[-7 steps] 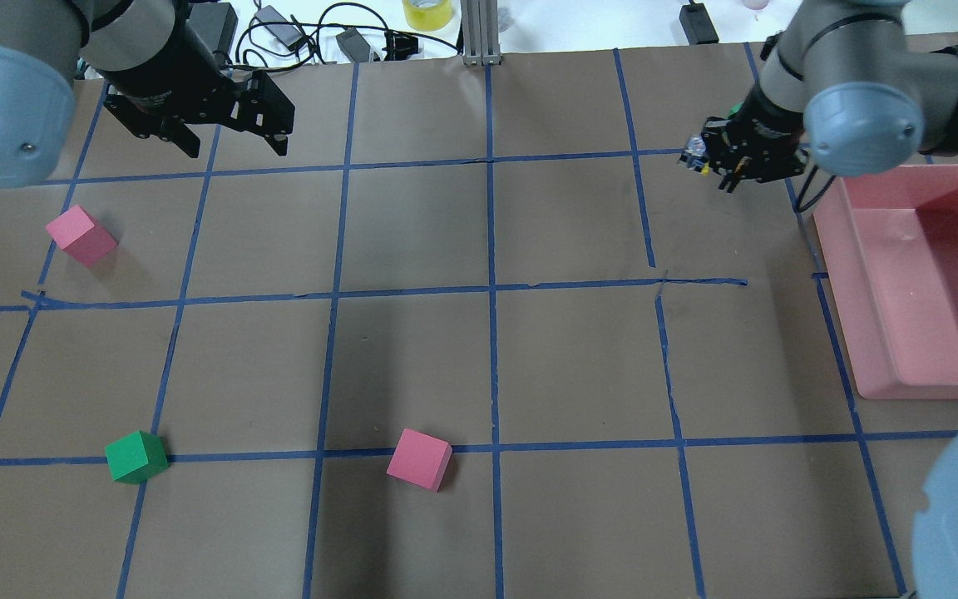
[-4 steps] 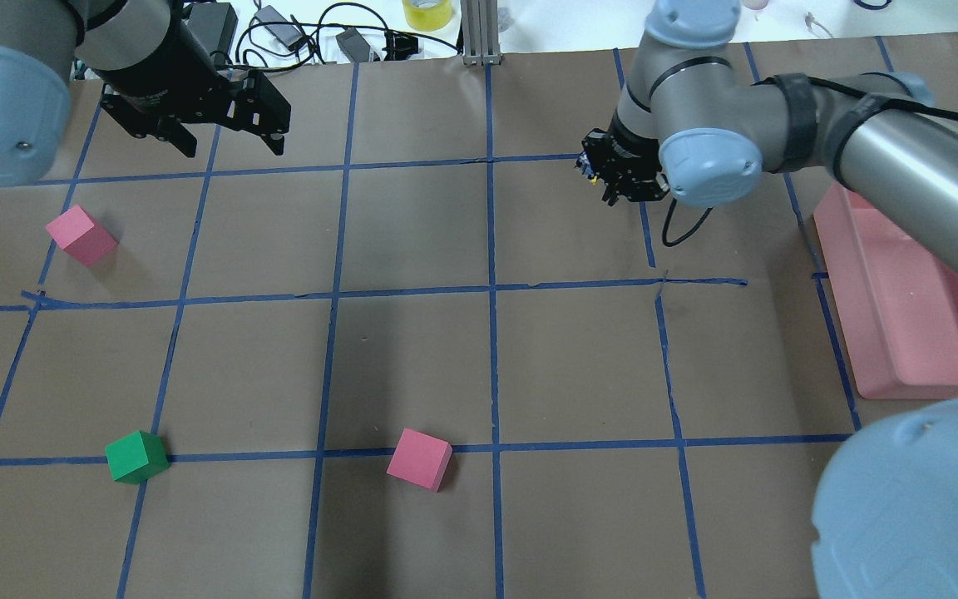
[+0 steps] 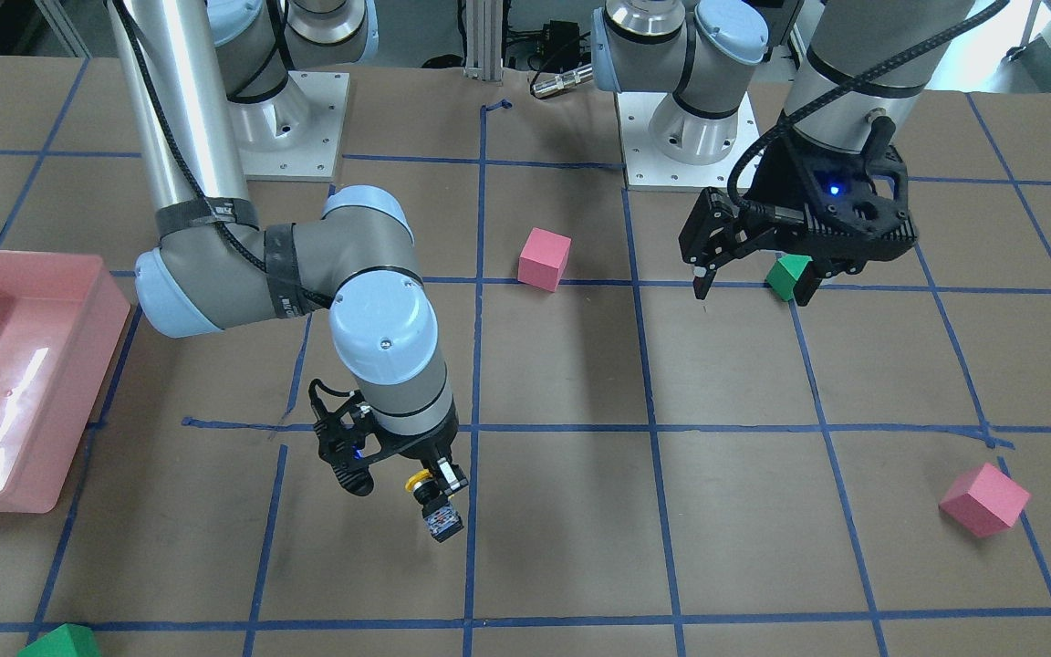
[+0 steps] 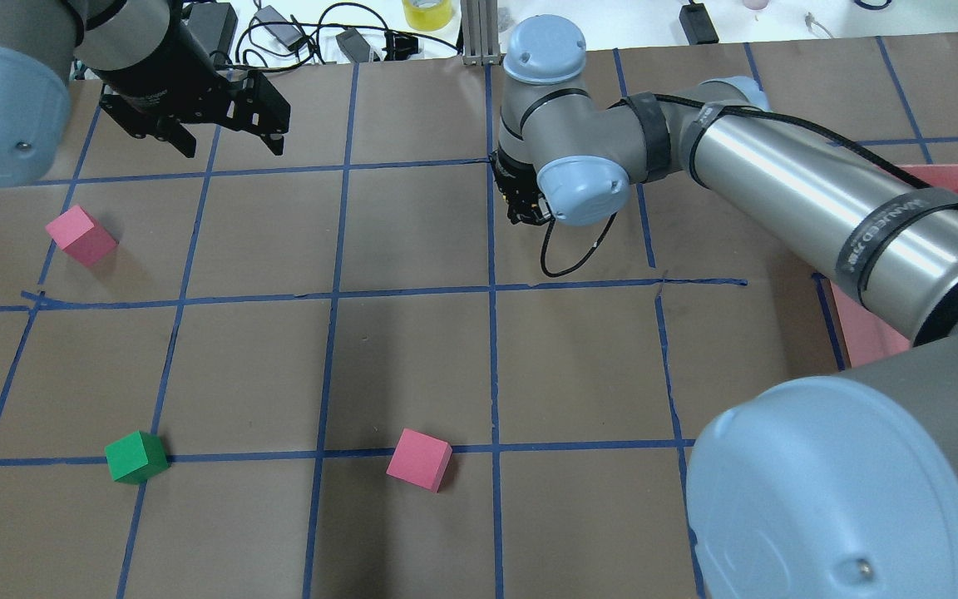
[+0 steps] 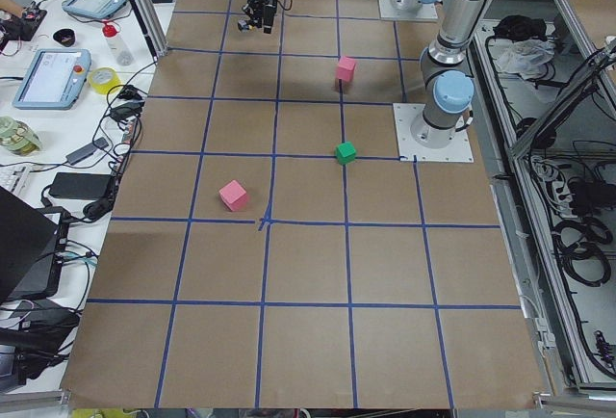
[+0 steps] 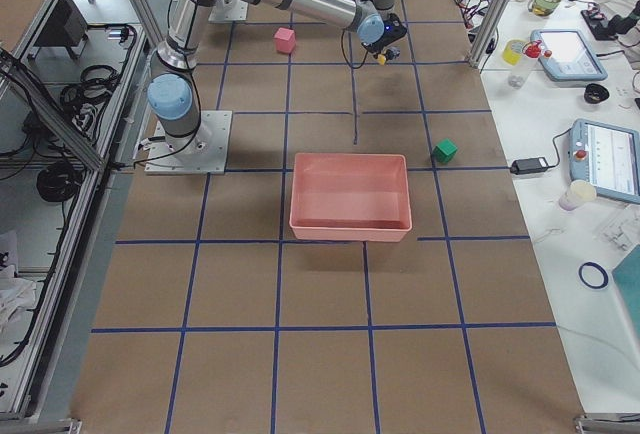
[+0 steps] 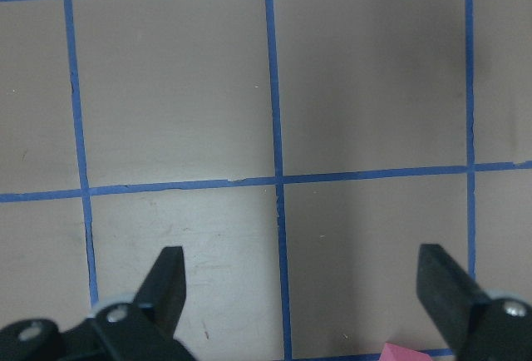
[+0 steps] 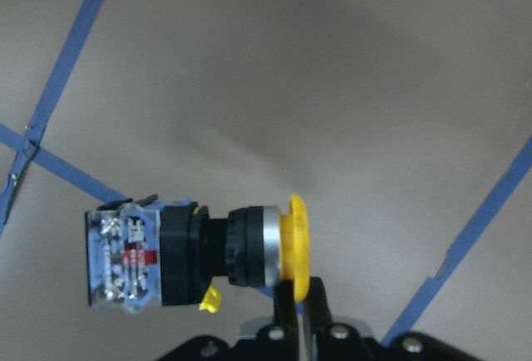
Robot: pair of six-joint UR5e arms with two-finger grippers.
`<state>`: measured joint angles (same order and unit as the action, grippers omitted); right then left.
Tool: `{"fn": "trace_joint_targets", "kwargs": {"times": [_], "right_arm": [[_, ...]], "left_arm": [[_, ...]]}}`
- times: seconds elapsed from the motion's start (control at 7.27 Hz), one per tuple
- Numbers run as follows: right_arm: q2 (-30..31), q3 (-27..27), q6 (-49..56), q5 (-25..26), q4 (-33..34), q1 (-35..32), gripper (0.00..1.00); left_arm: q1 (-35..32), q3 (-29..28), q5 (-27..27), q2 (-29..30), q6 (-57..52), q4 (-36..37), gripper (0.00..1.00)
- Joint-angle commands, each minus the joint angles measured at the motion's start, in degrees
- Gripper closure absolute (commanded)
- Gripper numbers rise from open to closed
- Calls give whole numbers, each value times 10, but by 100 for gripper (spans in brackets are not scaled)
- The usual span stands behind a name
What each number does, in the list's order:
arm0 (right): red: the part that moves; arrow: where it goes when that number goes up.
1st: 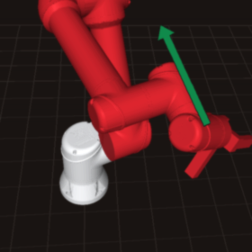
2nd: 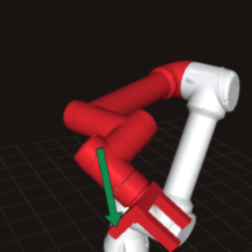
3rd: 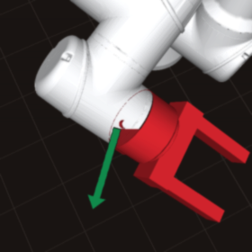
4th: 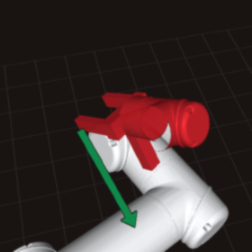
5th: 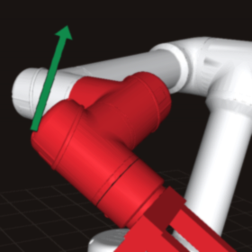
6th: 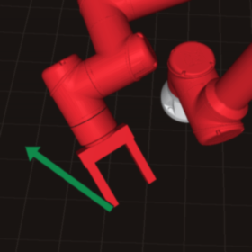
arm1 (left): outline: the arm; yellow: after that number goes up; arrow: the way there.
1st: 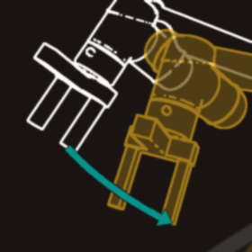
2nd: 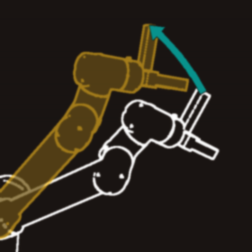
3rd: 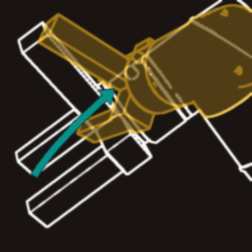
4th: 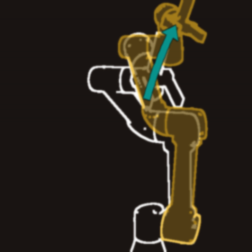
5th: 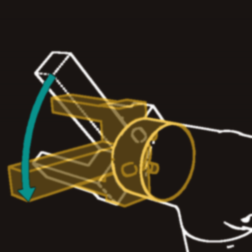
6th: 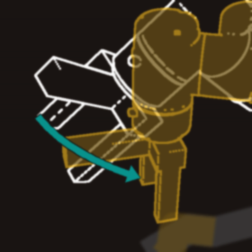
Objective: Align button upright
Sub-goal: 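Carry the button with the right gripper toward the table center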
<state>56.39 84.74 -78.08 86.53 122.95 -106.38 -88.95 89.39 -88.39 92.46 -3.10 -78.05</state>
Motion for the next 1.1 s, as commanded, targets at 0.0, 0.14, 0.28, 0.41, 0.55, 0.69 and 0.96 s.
{"fn": "trace_joint_targets", "kwargs": {"times": [0.0,0.14,0.28,0.41,0.55,0.69,0.96], "right_arm": [[-31,-20,-87,-13,0,-16,100],[-47,-34,-113,-22,-1,-28,100],[-53,-47,-143,-28,-3,-30,100],[-53,-48,-153,-38,-3,-37,100],[-55,-46,-153,-39,-5,-38,100],[-54,-44,-153,-39,-9,-38,100],[-53,-41,-189,-63,-10,-43,100]], "left_arm": [[0,0,0,0,-1,0,0],[0,0,0,0,-1,0,0],[1,1,0,0,-1,0,0],[0,1,0,0,2,0,0],[0,1,0,-1,3,0,0],[0,1,0,-1,2,0,0],[0,2,-1,0,-2,0,0]]}}
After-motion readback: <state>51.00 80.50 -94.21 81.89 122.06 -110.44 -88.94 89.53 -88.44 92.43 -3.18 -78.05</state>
